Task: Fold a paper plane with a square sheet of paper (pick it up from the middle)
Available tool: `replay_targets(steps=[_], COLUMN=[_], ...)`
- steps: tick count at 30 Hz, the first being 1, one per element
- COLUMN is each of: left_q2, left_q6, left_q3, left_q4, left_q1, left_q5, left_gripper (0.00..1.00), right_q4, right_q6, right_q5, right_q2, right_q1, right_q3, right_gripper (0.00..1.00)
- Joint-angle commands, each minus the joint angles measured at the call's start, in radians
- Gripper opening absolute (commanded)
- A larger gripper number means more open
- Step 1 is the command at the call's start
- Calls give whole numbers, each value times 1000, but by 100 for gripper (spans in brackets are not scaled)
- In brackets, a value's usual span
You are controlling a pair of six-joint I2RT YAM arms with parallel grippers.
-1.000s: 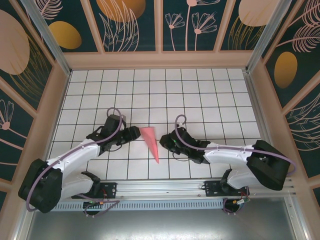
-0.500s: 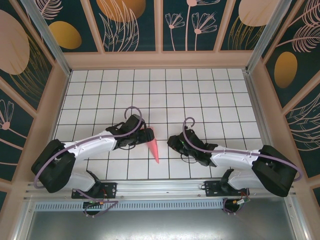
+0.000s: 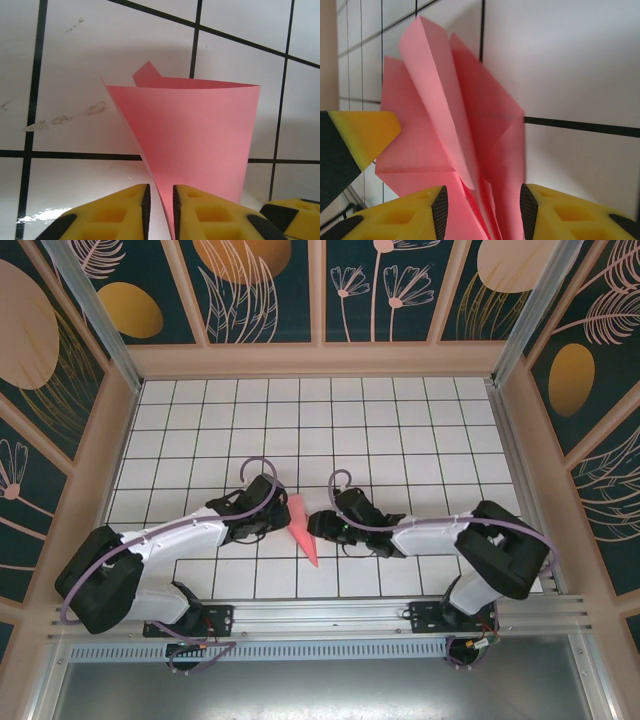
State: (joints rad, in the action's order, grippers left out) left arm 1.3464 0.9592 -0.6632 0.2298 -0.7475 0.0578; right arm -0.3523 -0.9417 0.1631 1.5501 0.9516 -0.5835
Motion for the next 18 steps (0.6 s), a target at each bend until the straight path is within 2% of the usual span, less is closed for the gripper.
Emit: replay_targets(steps=[1,14,18], left_q2=[-15,-24,-27], left_q6=[-2,-16,-16], left_q3=[12,35,45], left_q4=[20,17,15], left_q1=[-3,-3,-4], left_q5=[31,28,33], left_gripper=[22,20,19], right_q4=[-6,84,53], right_q6=[65,79,101], right_q5=[53,-5,70], right_q2=[44,96,120], right_q1=[12,14,13], right_q3=[-65,-98,-109], right_gripper=[46,48,49])
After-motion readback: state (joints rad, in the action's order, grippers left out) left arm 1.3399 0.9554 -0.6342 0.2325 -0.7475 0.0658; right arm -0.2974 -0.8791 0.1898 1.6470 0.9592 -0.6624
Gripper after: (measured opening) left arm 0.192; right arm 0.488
